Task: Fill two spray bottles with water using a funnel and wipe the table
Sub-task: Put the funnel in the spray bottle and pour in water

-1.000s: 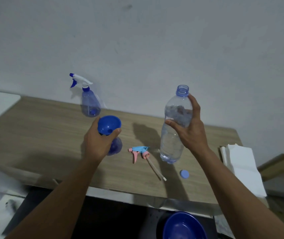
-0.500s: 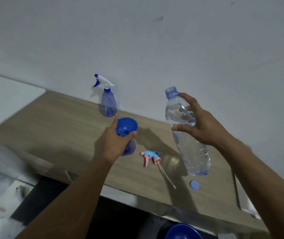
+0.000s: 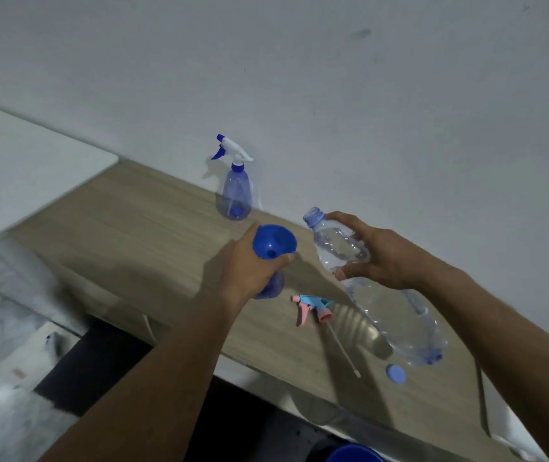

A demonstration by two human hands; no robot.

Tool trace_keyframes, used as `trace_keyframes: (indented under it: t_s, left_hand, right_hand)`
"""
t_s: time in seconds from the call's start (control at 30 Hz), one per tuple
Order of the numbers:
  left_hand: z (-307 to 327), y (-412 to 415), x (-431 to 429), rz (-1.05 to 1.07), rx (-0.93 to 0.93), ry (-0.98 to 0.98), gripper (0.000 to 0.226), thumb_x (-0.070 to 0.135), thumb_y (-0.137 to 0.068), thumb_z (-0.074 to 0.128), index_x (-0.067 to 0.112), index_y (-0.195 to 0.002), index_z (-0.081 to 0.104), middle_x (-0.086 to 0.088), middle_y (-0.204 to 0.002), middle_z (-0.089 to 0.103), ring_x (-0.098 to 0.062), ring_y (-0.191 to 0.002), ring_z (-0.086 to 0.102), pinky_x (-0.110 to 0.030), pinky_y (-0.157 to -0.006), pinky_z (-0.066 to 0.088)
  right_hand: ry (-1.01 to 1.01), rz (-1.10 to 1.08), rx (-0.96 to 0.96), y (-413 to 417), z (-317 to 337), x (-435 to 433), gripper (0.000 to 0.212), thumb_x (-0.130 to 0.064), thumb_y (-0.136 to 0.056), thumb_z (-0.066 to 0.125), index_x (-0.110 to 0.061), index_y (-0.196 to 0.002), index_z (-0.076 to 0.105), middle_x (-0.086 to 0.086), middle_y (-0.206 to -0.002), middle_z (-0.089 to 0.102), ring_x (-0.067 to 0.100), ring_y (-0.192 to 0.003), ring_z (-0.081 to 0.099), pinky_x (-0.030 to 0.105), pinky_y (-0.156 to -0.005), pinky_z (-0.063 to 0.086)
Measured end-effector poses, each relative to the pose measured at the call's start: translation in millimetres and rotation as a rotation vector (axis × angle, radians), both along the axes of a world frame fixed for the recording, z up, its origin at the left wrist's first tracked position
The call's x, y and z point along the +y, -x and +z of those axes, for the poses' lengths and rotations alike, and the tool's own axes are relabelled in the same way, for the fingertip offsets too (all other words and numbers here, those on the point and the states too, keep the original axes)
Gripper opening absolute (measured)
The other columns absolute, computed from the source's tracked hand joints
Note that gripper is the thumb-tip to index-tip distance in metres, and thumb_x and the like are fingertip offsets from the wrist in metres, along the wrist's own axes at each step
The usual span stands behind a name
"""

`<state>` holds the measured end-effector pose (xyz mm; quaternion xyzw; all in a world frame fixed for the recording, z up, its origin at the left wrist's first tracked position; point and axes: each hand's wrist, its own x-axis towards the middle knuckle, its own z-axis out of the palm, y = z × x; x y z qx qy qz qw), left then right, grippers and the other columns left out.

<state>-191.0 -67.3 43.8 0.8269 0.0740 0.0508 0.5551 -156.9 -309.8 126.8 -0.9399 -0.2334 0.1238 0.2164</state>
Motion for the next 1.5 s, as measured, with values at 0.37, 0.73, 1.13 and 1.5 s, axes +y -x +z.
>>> trace_keyframes:
  t_s: [0.37, 0.73, 1.13, 1.5]
  left_hand:
    - [-1, -4, 4, -0.025, 0.012, 0.005, 0.041, 0.042, -0.069, 0.084, 0.033, -0.101, 0.06, 0.013, -0.086, 0.068, 0.003, -0.076, 0.062, -0.014, -0.059, 0.039]
    - [-7, -9, 7, -0.037, -0.019, 0.012, 0.042, 0.044, -0.067, 0.084, 0.036, -0.099, 0.06, 0.015, -0.087, 0.069, -0.001, -0.078, 0.065, -0.025, -0.072, 0.054]
    - [-2, -7, 8, -0.052, 0.0, 0.024, 0.043, 0.037, -0.07, 0.086, 0.037, -0.096, 0.052, 0.021, -0.084, 0.063, 0.004, -0.076, 0.06, -0.012, -0.064, 0.044]
    - [-9, -10, 8, -0.054, 0.0, 0.013, 0.038, 0.039, -0.068, 0.084, 0.042, -0.095, 0.057, 0.018, -0.085, 0.068, 0.007, -0.076, 0.062, -0.019, -0.069, 0.05]
  right_hand:
    - [0.147, 0.03, 0.057, -11, -4, 16, 0.094, -0.031, -0.08, 0.084, -0.052, -0.148, 0.024, -0.011, -0.107, 0.056, 0.02, -0.106, 0.058, 0.027, -0.076, 0.04]
    - [0.289, 0.062, 0.079, -18, -1, 24, 0.097, -0.03, -0.081, 0.083, -0.049, -0.152, 0.019, -0.005, -0.107, 0.056, 0.019, -0.09, 0.054, 0.028, -0.078, 0.04]
    - [0.34, 0.048, 0.085, -18, 3, 26, 0.097, -0.028, -0.082, 0.082, -0.049, -0.153, 0.019, -0.003, -0.106, 0.055, 0.015, -0.085, 0.053, 0.029, -0.077, 0.038]
    - [0.347, 0.053, 0.088, -19, 7, 23, 0.096, -0.027, -0.082, 0.082, -0.048, -0.153, 0.021, -0.009, -0.108, 0.052, 0.014, -0.088, 0.054, 0.027, -0.075, 0.041]
